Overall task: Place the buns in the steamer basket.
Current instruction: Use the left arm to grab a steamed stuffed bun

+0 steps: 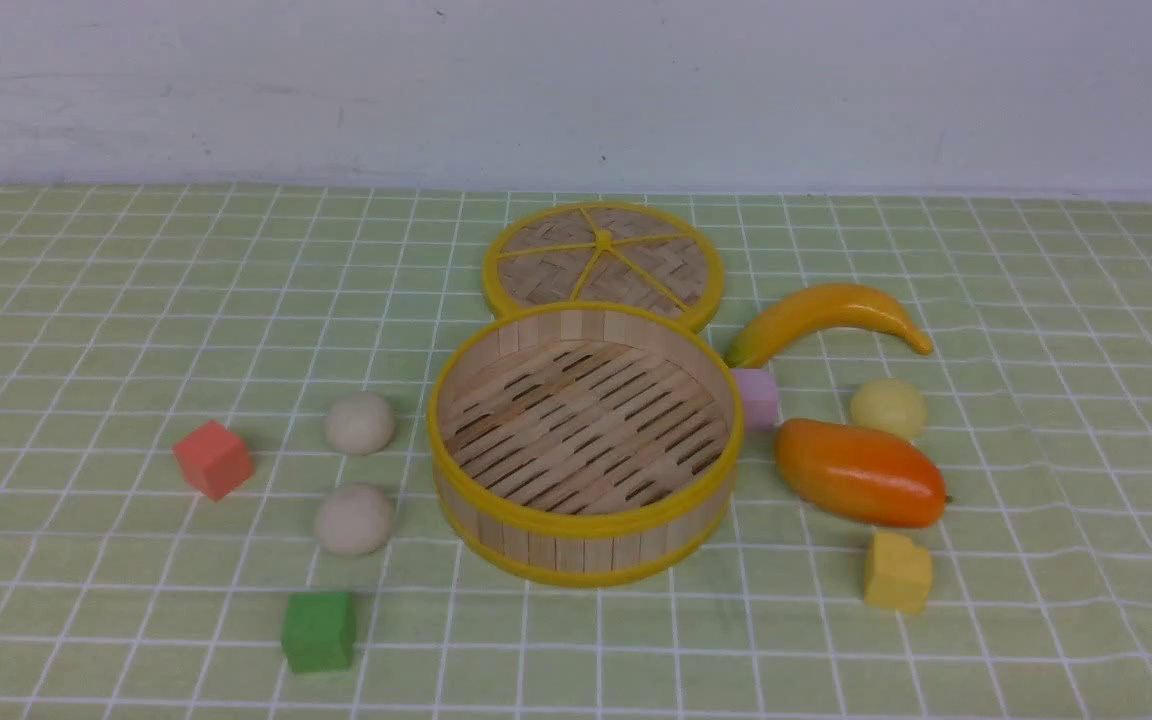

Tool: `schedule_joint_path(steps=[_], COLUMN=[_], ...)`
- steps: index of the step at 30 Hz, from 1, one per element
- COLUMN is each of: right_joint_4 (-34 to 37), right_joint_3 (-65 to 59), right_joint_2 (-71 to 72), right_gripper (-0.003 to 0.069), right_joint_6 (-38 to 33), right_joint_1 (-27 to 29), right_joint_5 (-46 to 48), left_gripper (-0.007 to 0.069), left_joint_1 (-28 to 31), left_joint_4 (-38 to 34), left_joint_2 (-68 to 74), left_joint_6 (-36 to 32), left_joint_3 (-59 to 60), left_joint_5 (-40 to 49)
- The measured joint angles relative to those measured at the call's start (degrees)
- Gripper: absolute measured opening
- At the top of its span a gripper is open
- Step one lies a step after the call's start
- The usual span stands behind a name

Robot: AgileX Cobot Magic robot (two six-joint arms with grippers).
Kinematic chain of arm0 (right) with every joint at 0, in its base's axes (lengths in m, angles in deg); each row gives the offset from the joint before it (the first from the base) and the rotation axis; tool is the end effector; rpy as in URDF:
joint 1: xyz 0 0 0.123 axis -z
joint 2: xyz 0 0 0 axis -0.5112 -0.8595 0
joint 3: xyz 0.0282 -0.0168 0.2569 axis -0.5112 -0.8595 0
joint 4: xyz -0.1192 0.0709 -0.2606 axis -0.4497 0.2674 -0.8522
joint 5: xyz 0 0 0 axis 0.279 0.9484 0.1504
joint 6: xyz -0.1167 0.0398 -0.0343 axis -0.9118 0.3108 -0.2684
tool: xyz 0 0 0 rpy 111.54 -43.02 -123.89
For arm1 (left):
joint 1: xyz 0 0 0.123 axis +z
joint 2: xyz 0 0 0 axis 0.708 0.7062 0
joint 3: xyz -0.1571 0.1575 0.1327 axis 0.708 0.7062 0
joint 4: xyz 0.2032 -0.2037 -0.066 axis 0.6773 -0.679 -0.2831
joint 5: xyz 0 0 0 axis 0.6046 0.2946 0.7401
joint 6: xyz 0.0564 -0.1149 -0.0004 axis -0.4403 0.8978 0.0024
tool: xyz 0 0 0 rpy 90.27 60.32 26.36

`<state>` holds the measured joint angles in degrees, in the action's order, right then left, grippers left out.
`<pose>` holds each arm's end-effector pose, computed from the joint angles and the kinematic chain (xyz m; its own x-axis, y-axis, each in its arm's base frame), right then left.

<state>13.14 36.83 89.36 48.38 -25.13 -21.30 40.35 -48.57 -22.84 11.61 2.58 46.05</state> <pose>0.1564 -0.0184 0.1615 -0.2814 0.1875 -0.9411 0.1673 0.9753 0.1443 0.1579 -0.0115 0.1580 -0.2984 -0.4444 -0.8447 -0.0779 0.8934 -0.4425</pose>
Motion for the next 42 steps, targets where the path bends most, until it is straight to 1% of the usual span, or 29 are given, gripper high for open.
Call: schedule_joint_path(steps=[18,23,27,32,35,36,39,40,41,42], right_joint_4=[0.00,0.00,0.00,0.00,0.00,0.00,0.00,0.00,0.00,0.00], right_joint_3=[0.00,0.00,0.00,0.00,0.00,0.00,0.00,0.00,0.00,0.00], right_joint_2=[0.00,0.00,0.00,0.00,0.00,0.00,0.00,0.00,0.00,0.00], right_gripper=[0.0239,0.0239,0.0239,0.0239,0.0239,0.0239,0.0239,0.0239,0.0239,0.0239], right_joint_6=[0.00,0.00,0.00,0.00,0.00,0.00,0.00,0.00,0.00,0.00], right_joint_1=[0.00,0.00,0.00,0.00,0.00,0.00,0.00,0.00,0.00,0.00], right_joint_5=[0.00,0.00,0.00,0.00,0.00,0.00,0.00,0.00,0.00,0.00], left_gripper=[0.0238,0.0238,0.0238,0.0238,0.0238,0.0238,0.0238,0.0238,0.0238,0.0238], left_joint_1=[0.00,0.01,0.01,0.13,0.13,0.13,0.13,0.13,0.13,0.13], left_joint_4=[0.08,1.20,2.04,2.40,2.40,2.40,2.61,2.66,2.87,2.94], left_joint_2=[0.00,0.00,0.00,0.00,0.00,0.00,0.00,0.00,0.00,0.00], left_joint_6=[0.00,0.00,0.00,0.00,1.26,1.60,3.21,3.21,3.21,3.21], left_joint_3=[0.00,0.00,0.00,0.00,0.00,0.00,0.00,0.00,0.00,0.00], left_joint_5=[0.00,-1.79,-6.42,-10.03,-15.81,-16.31,-27.26,-27.85,-32.13,-34.41])
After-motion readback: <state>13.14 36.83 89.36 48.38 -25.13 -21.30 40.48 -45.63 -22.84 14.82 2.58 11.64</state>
